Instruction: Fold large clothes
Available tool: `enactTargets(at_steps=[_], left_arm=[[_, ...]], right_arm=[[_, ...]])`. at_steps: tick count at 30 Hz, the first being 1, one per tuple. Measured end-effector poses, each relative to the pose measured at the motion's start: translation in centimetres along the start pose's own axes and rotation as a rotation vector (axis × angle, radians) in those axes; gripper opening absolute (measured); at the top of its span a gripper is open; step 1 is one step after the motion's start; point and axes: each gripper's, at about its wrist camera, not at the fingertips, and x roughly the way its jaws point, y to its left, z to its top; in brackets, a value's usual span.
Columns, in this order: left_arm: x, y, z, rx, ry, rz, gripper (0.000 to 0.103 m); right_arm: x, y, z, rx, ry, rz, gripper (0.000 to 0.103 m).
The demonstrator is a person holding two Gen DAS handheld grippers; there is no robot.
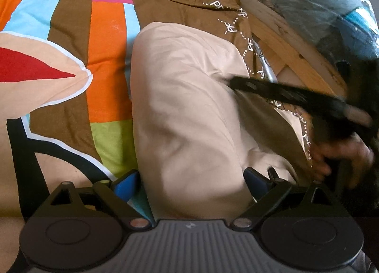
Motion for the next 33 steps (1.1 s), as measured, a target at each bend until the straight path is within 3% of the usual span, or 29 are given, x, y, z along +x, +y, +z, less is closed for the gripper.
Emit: enactTargets(at_steps=[5,7,9,12,14,16,19,21,28,31,33], left_arm=[[0.0,0.6,0.0,-0.019,0.008,-0.023,0.096],[0.1,0.5,-0.1,-0.007,0.016,-0.016,0.095],[0.3,0.2,-0.1,0.011,0.025,-0.002,0.095],[0.2,0.2,-0.2,0.008,0.020,-0.003,0.096],[0.1,0.3,-0.2,-0.001,0.011,-0.005,0.097],[0.1,0.4,-0.2,-0.009,0.005,-0.007,0.098],[0.1,0.4,-0.2,-0.017,0.002,-0.013,0.099],[0.1,0.5,-0.2,-0.023,0.004,-0.020,0.101],[0.0,0.6,-0.2,-0.030,0.008,-0.019,0.103],[0.1,0.7,-0.2,-0.031,0.012,-0.016,0.103],[0.1,0.7,-0.2,-0.031,0.012,-0.016,0.103]], right_arm=[[-2.4,1.1,-5.3,-0.152,0.076,-0.120,0.046],[-2.5,1.8,-7.8,-0.204,0.023,-0.162,0.049],[-2.5,1.8,-8.9,-0.160,-0.025,-0.187,0.050],[-3.0,1.4,-8.5,-0.100,-0.021,-0.187,0.052],[-4.3,1.6,-8.1,-0.114,-0.030,-0.212,0.064],[-6.2,1.6,-7.8,-0.093,-0.088,-0.256,0.087],[-9.2,0.9,-8.1,-0.003,-0.195,-0.321,0.096],[-9.7,-0.2,-8.1,0.063,-0.204,-0.345,0.097],[-7.1,-5.6,-9.9,0.398,-0.146,-0.204,0.096],[-7.1,-6.0,-9.8,0.465,-0.176,-0.164,0.097],[-7.7,-6.7,-9.9,0.540,-0.220,-0.089,0.099]])
